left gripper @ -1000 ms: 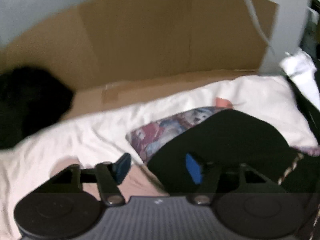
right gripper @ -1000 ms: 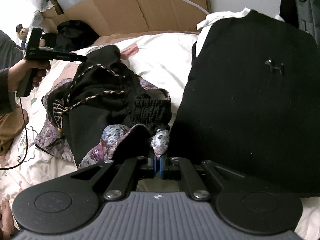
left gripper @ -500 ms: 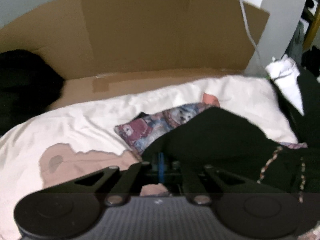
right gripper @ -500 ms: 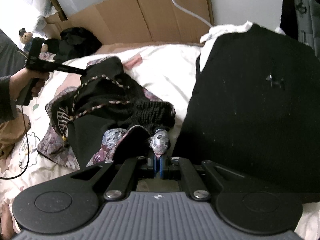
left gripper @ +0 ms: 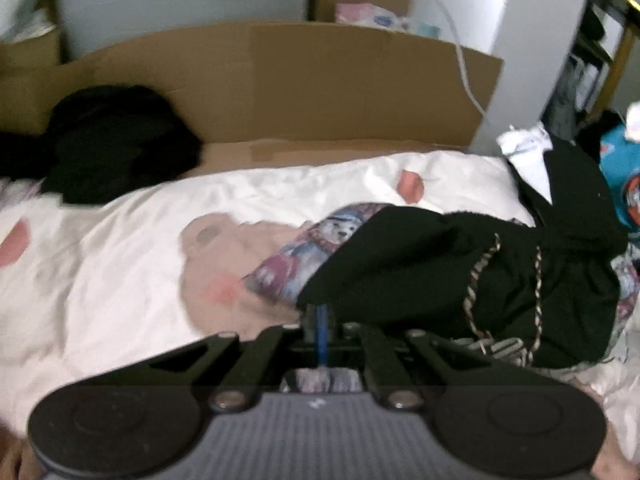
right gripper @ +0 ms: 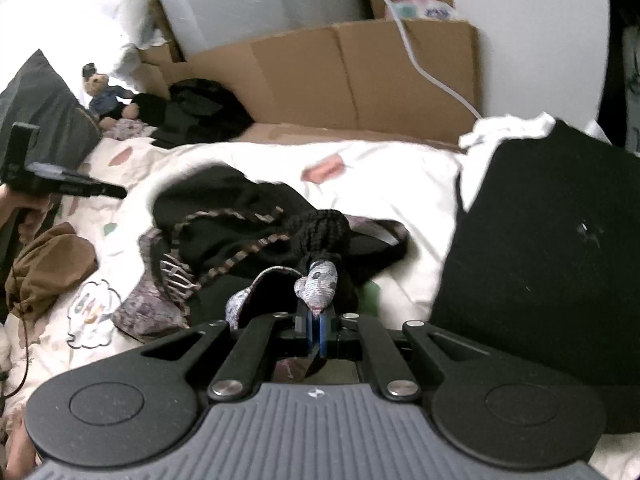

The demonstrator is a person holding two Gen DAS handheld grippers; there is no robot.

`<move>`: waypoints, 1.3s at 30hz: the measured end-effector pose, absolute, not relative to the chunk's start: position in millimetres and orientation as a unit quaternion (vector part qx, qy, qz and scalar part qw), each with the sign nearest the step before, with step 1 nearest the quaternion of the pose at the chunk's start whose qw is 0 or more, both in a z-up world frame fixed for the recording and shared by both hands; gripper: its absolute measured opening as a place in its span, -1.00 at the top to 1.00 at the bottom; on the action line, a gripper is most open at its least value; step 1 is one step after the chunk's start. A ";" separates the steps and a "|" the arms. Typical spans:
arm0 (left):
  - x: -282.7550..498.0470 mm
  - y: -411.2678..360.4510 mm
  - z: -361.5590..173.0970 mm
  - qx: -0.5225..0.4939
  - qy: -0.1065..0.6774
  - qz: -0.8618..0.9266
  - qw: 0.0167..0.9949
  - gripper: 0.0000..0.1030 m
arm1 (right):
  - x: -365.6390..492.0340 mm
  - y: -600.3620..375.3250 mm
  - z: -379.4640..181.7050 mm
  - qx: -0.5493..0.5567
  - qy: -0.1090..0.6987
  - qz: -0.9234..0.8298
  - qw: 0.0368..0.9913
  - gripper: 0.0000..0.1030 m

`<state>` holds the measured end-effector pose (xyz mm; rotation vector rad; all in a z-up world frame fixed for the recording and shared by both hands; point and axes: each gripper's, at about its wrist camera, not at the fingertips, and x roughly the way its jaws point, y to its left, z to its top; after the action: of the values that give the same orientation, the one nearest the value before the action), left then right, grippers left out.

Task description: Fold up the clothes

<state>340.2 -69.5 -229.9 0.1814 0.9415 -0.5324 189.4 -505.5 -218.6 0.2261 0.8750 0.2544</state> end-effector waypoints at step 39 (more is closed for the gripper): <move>390.8 -118.8 -300.5 0.019 0.464 -0.199 0.863 -0.50 | 181.6 -512.4 -232.1 0.137 0.440 0.135 0.877 0.94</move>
<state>390.8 -118.8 -300.5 0.0403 0.9732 -0.4162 181.6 -512.4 -232.1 0.2860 0.9187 0.2813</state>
